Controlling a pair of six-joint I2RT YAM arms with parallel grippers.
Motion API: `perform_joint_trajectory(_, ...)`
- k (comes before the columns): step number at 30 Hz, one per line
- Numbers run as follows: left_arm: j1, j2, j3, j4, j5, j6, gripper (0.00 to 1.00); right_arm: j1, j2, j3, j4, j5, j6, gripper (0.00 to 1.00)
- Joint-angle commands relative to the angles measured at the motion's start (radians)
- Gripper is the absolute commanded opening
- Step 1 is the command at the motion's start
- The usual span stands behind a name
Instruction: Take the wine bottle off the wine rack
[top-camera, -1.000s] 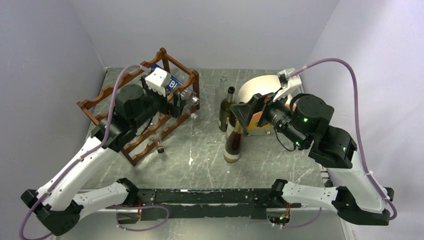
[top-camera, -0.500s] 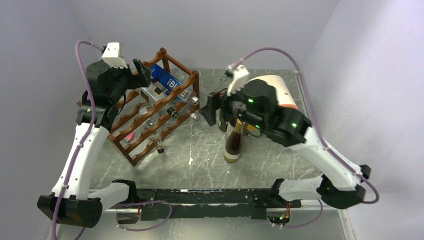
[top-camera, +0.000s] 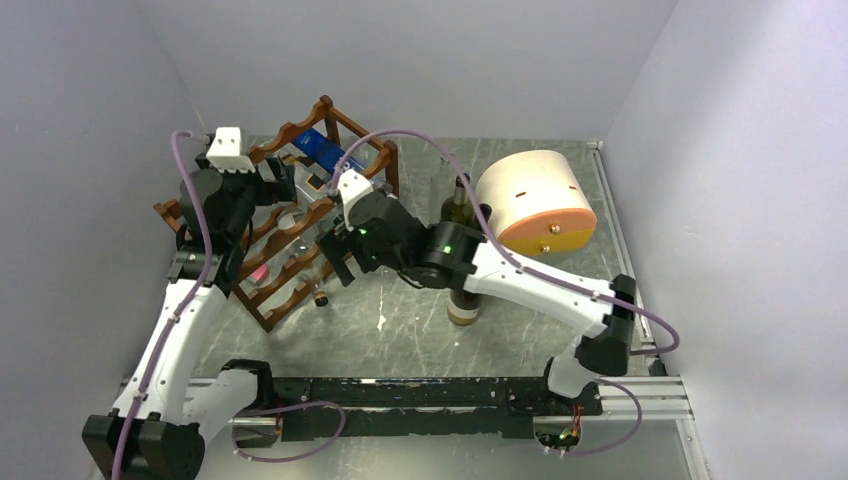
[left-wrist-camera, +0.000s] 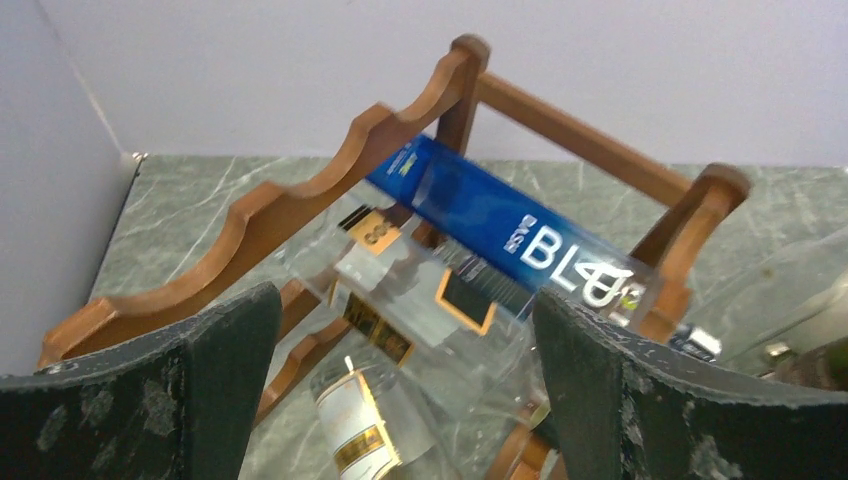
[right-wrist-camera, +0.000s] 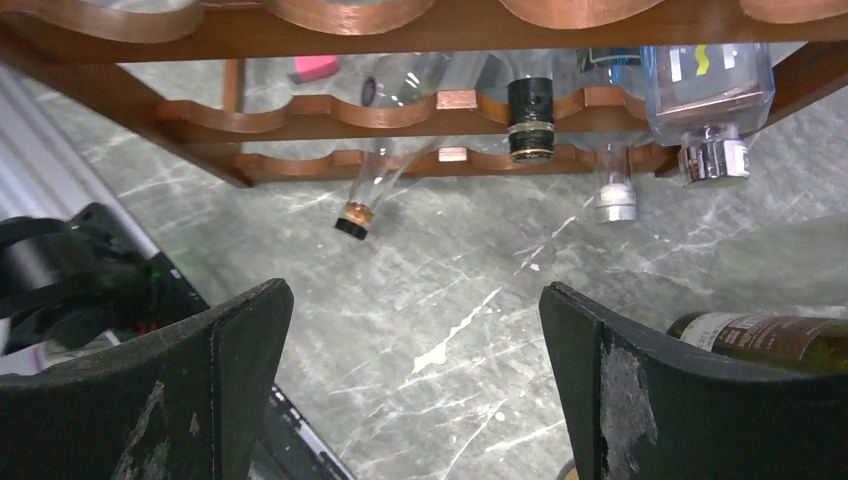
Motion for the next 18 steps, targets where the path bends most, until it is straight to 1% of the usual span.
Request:
perform_joint_trajectory(1, 0.036, -0.055, -0.056, 0.128, -0.035, 0.03, 0.99, -0.005, 0.064, 0.016, 0.069, 0.088, 0.002, 1.0)
perform_joint_trajectory(5, 0.036, -0.091, -0.106, 0.167, -0.033, 0.046, 0.99, -0.01, 0.112, -0.039, 0.167, 0.1, 0.008, 0.99)
perform_joint_trajectory(7, 0.036, -0.089, -0.114, 0.173, -0.034, 0.05, 0.99, -0.017, 0.138, -0.052, 0.206, 0.111, 0.01, 0.97)
perform_joint_trajectory(9, 0.036, -0.078, -0.105, 0.16, -0.022, 0.049, 1.0, -0.034, 0.162, -0.058, 0.231, 0.123, 0.02, 0.93)
perform_joint_trajectory(13, 0.036, -0.064, -0.088, 0.147, 0.025, 0.038, 0.96, -0.099, 0.184, -0.099, 0.305, 0.068, 0.034, 0.8)
perform_joint_trajectory(15, 0.036, -0.065, -0.09, 0.151, 0.052, 0.034, 0.95, -0.119, 0.184, -0.145, 0.378, 0.019, -0.026, 0.76)
perform_joint_trajectory(18, 0.036, -0.065, -0.09, 0.153, 0.082, 0.033, 0.93, -0.125, 0.191, -0.217, 0.501, -0.003, -0.117, 0.76)
